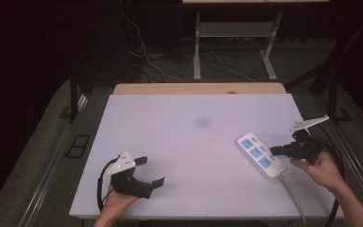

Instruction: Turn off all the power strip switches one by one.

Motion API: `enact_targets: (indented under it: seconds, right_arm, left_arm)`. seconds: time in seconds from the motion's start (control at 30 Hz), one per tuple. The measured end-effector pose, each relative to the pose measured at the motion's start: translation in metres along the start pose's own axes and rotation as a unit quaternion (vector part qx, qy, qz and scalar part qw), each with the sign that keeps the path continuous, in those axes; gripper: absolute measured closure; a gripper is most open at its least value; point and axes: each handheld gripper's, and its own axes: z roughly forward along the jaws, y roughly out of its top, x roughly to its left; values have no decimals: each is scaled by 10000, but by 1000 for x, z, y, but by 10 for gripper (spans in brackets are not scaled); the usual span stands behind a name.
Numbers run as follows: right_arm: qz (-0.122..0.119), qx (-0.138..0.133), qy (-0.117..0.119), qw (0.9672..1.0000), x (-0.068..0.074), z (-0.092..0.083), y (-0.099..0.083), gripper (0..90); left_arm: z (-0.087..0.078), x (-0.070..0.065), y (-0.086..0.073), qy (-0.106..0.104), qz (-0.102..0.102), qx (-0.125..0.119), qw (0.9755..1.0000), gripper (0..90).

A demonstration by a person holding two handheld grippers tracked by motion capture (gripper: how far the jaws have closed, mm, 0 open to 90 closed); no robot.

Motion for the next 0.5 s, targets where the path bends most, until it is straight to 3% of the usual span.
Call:
enact_targets:
  seconds: [0.5]
  right_arm:
    - [-141, 11, -75, 9999, 3, -10, 24, 900]
  left_arm:
    - [-1, 0, 0, 14, 3, -15, 10000, 0]
